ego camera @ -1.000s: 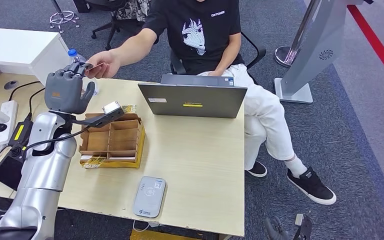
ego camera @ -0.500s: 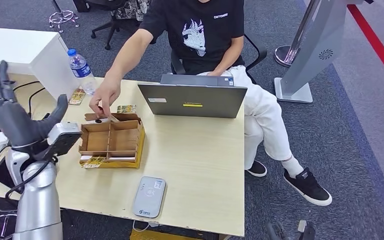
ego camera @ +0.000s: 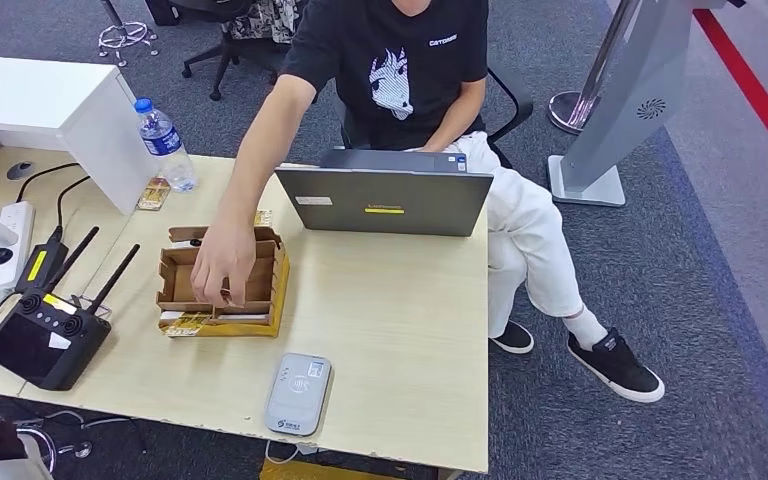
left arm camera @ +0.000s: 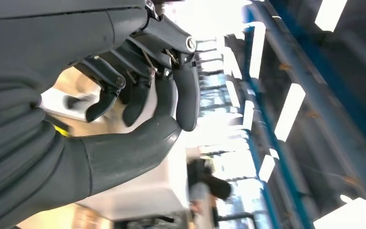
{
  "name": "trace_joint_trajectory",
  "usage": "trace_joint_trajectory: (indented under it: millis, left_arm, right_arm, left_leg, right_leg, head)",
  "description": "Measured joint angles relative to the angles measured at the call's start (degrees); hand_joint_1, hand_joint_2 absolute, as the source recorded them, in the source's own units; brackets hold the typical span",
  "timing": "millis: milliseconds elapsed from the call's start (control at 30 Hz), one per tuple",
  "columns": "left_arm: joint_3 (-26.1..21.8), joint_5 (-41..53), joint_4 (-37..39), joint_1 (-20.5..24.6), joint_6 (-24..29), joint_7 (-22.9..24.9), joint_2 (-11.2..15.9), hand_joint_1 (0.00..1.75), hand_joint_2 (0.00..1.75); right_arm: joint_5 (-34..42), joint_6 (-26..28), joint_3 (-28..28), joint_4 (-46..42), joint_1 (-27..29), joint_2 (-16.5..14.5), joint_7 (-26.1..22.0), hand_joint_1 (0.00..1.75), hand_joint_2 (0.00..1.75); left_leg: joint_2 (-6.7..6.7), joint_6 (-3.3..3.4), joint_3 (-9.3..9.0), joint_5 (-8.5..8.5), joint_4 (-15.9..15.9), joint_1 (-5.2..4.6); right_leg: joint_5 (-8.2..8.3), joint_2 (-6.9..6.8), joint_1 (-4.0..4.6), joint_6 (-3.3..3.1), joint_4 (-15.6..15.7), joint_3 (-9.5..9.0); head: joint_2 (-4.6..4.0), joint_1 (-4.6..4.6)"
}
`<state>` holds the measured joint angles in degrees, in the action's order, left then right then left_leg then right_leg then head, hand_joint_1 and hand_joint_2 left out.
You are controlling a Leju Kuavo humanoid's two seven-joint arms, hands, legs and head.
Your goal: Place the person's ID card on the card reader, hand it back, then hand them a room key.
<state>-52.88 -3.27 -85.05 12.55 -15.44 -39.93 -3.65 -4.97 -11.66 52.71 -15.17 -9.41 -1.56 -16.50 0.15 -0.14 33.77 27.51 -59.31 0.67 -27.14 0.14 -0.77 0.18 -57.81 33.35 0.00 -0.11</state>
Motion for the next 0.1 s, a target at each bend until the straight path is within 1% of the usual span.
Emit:
trace_joint_trajectory:
  millis: [67, 100]
  left_arm:
    - [-5.3, -0.3, 7.8, 0.4, -1.8, 0.0, 2.9, 1.75, 1.75]
    - [-6.6, -0.3, 9.8, 0.5, -2.1, 0.0, 3.6, 1.75, 1.75]
  right_arm:
    - [-1.3, 1.2, 0.1, 0.2, 0.8, 0.6, 1.3, 1.75, 1.75]
    - [-1.7, 1.5, 0.0, 0.2, 1.0, 0.8, 1.7, 1.75, 1.75]
  left_leg:
    - [0.02, 0.00, 0.00, 0.00, 0.0, 0.00]
    - [0.02, -0.01, 0.00, 0.00, 0.0, 0.01]
  right_leg:
    - [-0.02, 0.01, 0.00, -0.02, 0.0, 0.01]
    - [-0.02, 0.02, 0.00, -0.03, 0.0, 0.01]
  head:
    - [0.00, -0.02]
    - [0.00, -0.02]
